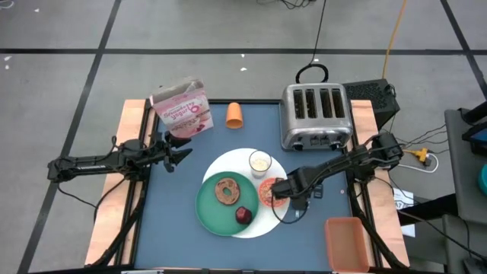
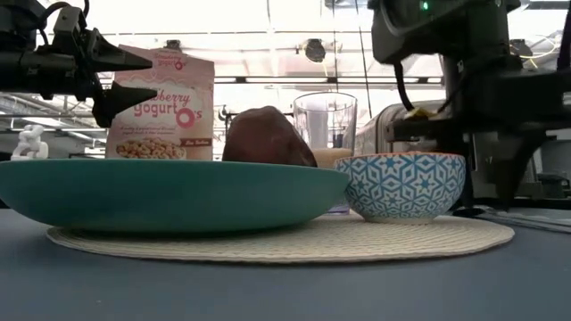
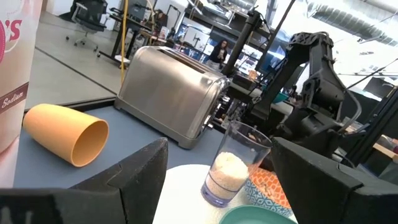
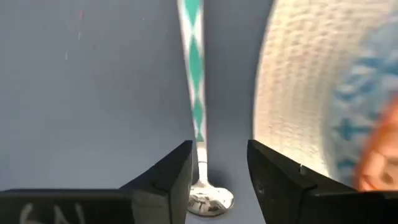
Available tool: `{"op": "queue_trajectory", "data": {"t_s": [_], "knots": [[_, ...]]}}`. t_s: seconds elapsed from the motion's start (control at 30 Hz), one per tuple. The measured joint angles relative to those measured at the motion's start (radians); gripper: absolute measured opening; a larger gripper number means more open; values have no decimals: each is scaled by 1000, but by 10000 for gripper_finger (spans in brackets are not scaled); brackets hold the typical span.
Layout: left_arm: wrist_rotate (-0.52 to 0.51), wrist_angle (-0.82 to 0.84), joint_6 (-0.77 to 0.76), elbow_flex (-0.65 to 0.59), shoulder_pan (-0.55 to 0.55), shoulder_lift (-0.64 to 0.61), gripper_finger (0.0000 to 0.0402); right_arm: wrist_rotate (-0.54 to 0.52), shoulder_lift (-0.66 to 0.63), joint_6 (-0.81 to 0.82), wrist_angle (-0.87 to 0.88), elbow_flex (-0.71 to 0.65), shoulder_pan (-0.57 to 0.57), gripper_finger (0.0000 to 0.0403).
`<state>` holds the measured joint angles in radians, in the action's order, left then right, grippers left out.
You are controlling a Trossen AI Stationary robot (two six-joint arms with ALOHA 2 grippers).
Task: Arrange a breakfast setting
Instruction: Return to Home Position
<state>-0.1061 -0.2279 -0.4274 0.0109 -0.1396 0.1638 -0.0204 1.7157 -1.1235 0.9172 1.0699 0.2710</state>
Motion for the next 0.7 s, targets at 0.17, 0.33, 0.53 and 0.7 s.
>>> {"op": "queue_trajectory", "data": {"t_s": [0.17,0.33,0.53,0.7], "knots": [[0,0,0,0,0,0,287,-2,0,134,76,53,7,138],[0,0,0,0,0,0,287,-5,0,256,209,103,11,133],[0,0,4,0,0,0,287,-8,0,475,350,159,20,117],[0,-2,4,0,0,0,287,-9,0,667,420,208,19,77]]}}
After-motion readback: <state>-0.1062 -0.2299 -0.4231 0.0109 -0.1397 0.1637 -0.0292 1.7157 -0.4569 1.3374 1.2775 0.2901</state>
